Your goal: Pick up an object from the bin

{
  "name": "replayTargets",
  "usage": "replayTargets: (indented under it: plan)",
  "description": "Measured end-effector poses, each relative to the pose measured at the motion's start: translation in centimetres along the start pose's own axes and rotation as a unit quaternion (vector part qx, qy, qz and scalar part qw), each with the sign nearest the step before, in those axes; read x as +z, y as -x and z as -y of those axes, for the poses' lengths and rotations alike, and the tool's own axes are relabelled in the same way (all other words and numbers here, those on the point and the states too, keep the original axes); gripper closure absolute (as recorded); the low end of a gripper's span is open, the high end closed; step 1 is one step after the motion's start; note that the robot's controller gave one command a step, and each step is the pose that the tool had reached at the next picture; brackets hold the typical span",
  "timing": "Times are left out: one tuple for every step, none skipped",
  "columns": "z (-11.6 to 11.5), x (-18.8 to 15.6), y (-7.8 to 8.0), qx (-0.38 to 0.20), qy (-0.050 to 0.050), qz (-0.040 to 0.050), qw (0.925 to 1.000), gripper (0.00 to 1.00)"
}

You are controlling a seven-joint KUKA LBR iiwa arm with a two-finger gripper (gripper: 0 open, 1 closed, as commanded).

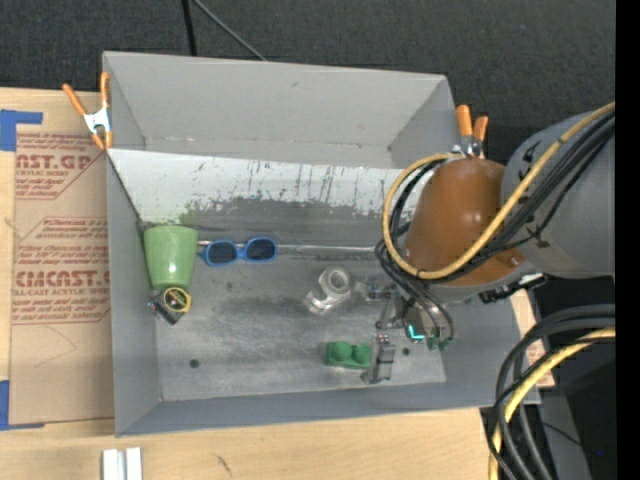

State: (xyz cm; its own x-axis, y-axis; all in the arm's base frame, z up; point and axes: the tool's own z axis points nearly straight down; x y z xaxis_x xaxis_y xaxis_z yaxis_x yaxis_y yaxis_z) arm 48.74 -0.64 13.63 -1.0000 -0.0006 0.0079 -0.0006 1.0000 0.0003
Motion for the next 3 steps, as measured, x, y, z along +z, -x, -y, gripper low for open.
replayTargets:
  plan:
    - [-1.1,7.0,1.8,-0.028,0.0,0.0032,0.9996,0.0]
    - [-1.1,6.6,1.9,-0.028,0.0,0.0038,0.9996,1.0]
    - [-1.1,-10.2,3.6,-0.03,-0.001,0.0092,0.9995,1.0]
